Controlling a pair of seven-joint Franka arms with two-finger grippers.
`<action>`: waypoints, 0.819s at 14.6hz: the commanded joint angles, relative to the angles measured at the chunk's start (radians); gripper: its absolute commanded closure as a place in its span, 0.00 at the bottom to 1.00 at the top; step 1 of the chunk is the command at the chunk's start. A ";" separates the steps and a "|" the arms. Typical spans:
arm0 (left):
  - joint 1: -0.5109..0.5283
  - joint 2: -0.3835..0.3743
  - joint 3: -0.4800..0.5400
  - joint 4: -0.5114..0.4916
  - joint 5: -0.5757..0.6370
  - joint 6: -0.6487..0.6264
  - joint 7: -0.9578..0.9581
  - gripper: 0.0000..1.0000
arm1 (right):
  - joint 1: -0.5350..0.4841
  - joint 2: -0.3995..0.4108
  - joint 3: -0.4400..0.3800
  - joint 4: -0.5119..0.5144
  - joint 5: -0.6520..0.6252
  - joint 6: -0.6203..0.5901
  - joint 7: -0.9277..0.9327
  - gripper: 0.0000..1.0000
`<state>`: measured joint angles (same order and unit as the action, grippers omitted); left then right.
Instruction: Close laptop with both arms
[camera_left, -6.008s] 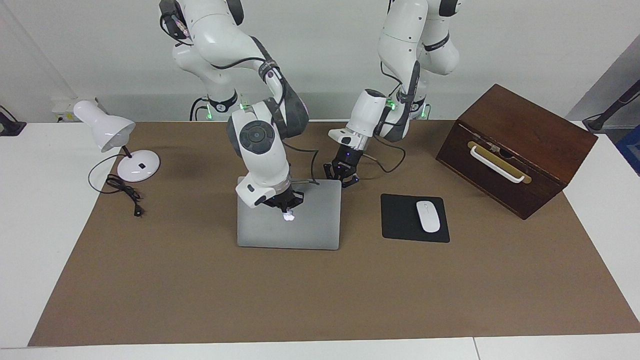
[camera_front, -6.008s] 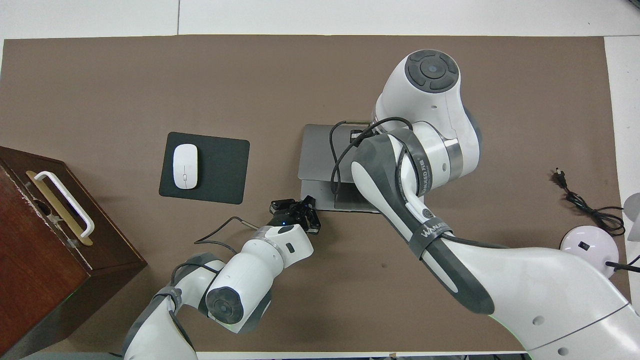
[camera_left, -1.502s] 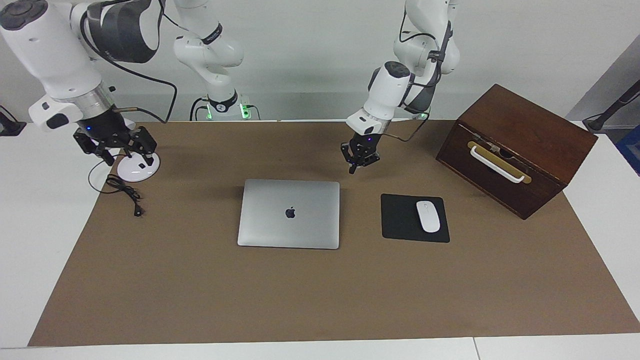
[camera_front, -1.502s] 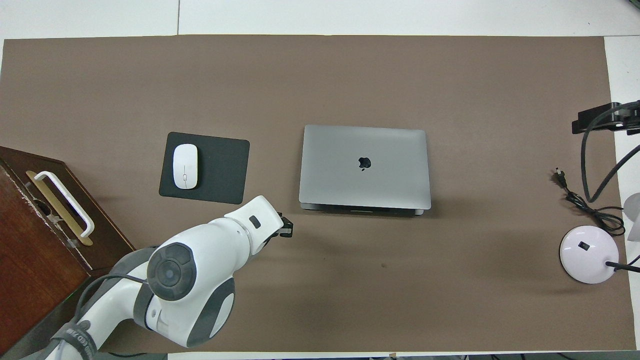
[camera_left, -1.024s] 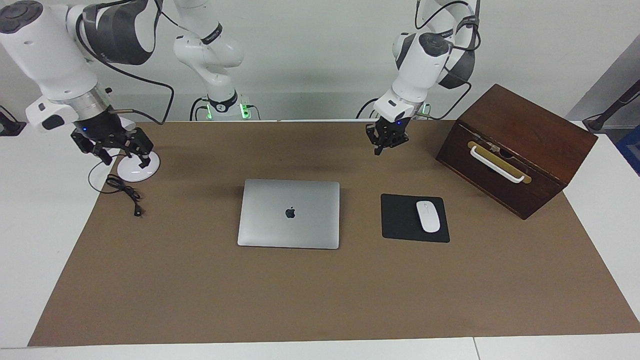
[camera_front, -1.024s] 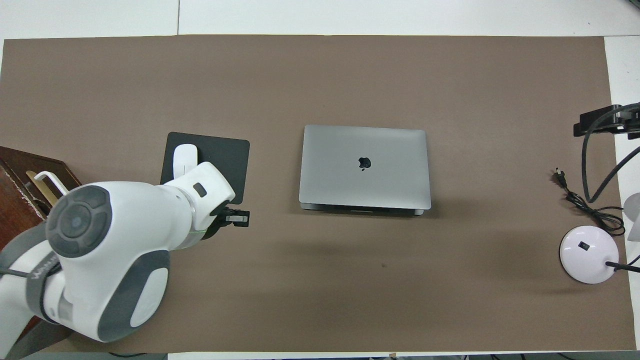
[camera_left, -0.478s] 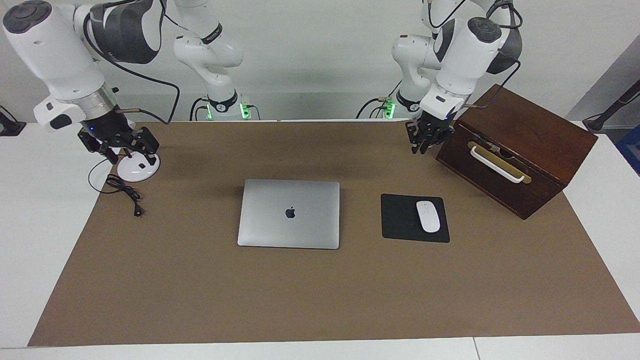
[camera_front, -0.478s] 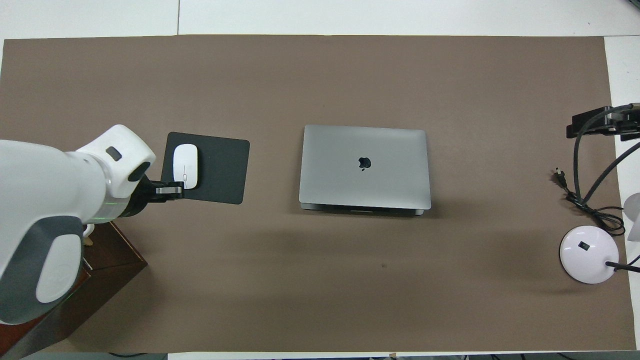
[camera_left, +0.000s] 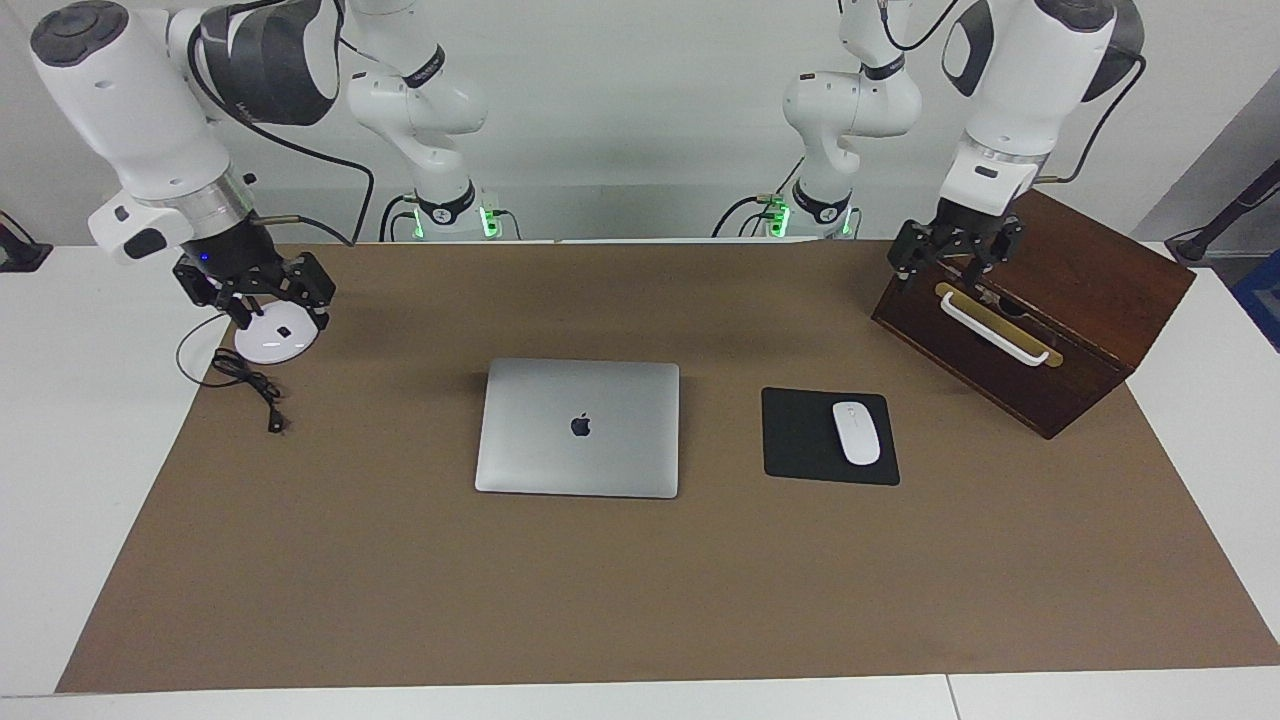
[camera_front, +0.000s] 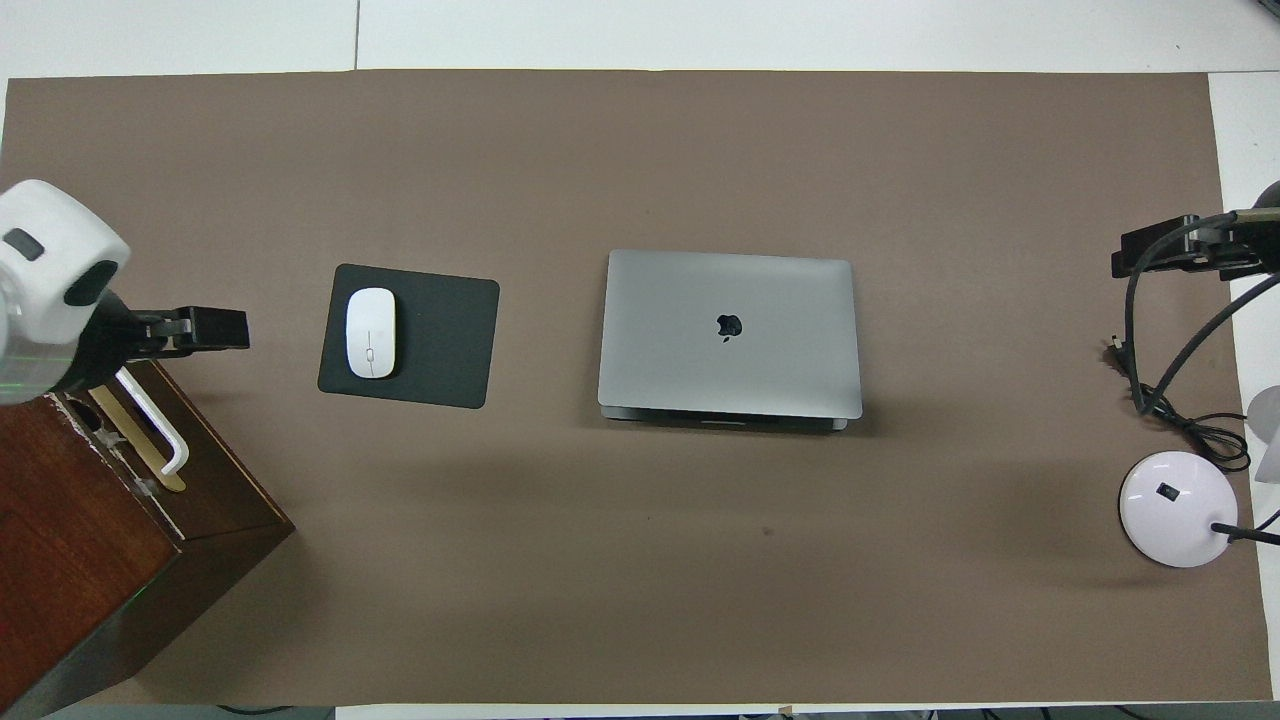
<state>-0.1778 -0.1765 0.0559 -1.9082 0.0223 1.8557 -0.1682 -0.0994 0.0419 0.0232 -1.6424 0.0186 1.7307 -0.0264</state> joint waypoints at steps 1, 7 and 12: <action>0.075 0.075 -0.008 0.130 0.019 -0.065 0.065 0.00 | -0.003 -0.027 0.003 -0.028 0.003 -0.003 0.011 0.00; 0.165 0.115 -0.008 0.181 0.021 -0.061 0.168 0.00 | -0.003 -0.027 0.003 -0.030 0.003 0.003 0.008 0.00; 0.164 0.216 -0.008 0.287 0.002 -0.095 0.167 0.00 | -0.003 -0.030 0.003 -0.042 0.003 0.009 0.008 0.00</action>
<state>-0.0193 -0.0078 0.0531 -1.6797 0.0225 1.8036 -0.0111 -0.0994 0.0387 0.0232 -1.6487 0.0186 1.7307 -0.0264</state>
